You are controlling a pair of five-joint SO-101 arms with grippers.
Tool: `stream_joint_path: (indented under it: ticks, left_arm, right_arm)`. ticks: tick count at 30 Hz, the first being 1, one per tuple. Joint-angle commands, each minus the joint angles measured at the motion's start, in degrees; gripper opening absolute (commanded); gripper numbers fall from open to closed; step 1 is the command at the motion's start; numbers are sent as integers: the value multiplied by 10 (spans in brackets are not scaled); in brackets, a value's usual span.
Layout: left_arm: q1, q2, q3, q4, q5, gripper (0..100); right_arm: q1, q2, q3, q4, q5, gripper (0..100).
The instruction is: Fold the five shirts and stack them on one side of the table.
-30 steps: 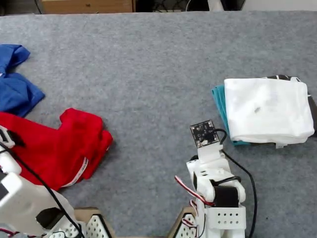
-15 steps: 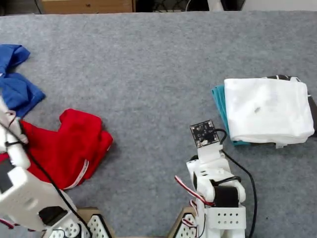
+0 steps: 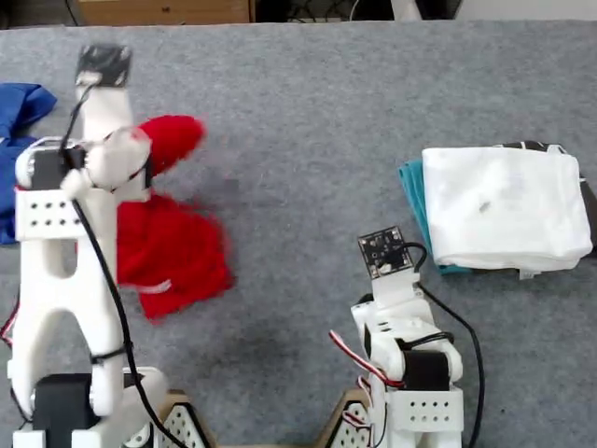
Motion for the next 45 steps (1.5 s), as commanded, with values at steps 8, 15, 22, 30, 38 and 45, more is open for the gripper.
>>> stream_joint_path:
  ticks: [8,15,22,30,38,45]
  left_arm:
    - [-182,41,-233,176,46,28]
    - [-383,13,-7,143,-49,28]
    - [-484,-68,270,-33,-103,29]
    - [-556,-122,303,-63,-101,29]
    - [-648,-114,304,-122,-84,41]
    - [-651,-114,306,-126,-81,221]
  right_arm:
    - [-2,-35,-58,-80,14,21]
    - [-67,-17,-184,-9,83,250]
    - [-119,196,-329,-2,105,237]
    - [-219,544,-623,137,70,241]
    - [-428,750,-778,213,74,241]
    - [-544,894,-788,109,74,241]
